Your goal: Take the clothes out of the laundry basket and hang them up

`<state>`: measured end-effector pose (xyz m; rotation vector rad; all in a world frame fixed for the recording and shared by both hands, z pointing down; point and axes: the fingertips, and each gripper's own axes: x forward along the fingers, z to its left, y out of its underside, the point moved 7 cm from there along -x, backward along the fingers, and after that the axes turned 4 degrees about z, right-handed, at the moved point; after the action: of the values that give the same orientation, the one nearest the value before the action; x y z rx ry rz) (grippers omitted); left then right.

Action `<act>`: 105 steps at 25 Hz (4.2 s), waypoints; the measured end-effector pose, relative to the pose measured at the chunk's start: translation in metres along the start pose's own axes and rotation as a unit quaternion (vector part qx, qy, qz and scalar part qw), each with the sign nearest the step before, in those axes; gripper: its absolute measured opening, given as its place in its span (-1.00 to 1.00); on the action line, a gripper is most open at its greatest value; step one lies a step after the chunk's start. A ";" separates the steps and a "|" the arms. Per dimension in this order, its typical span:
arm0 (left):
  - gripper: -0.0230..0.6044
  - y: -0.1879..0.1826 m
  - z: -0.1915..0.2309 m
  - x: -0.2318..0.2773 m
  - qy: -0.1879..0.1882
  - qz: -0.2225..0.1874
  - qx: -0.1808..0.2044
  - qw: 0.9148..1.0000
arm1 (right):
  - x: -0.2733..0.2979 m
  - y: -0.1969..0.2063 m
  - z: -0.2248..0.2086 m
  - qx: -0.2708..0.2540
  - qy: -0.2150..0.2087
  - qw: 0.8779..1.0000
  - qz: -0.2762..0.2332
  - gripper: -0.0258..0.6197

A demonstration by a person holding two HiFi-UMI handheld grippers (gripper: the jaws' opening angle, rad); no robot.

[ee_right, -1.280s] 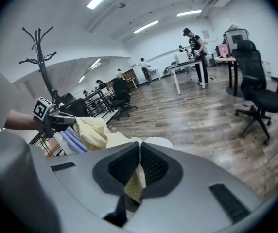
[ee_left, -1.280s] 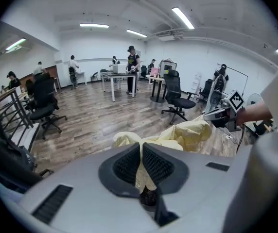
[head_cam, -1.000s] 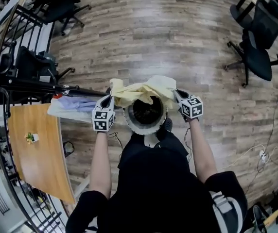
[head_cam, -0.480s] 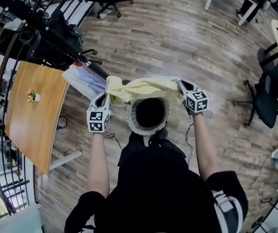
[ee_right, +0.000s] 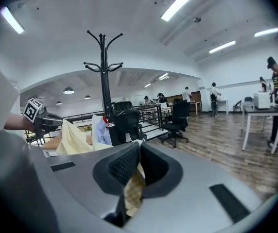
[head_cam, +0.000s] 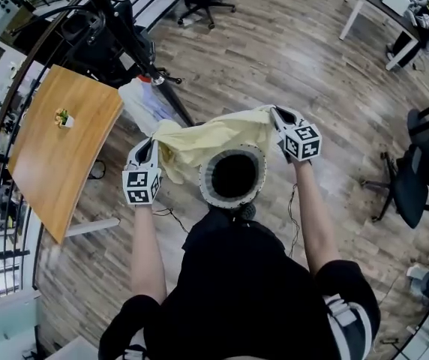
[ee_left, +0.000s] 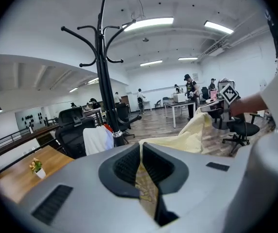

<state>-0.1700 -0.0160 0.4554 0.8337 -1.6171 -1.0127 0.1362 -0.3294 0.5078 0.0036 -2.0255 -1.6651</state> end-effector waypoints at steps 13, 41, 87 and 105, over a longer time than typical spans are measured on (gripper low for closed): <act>-0.82 -0.017 0.050 -0.020 -0.039 -0.042 -0.022 0.998 | 0.033 -0.066 0.014 0.003 -0.024 0.999 -0.047 -0.87; -0.82 -0.077 0.145 -0.012 -0.099 -0.131 -0.020 0.986 | 0.131 -0.255 0.038 -0.111 -0.055 0.982 -0.140 -0.87; -0.81 0.075 0.046 0.138 -0.182 0.162 -0.163 0.956 | 0.321 -0.025 -0.004 -0.112 -0.244 0.946 0.182 -0.85; -0.32 0.103 0.011 0.144 -0.157 0.170 -0.207 0.951 | 0.297 -0.009 -0.001 -0.118 -0.272 0.938 0.178 -0.44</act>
<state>-0.2208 -0.0996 0.6038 0.1058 -1.6513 -1.2151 -0.1238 -0.4262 0.6128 -0.9466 -2.0099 -1.7794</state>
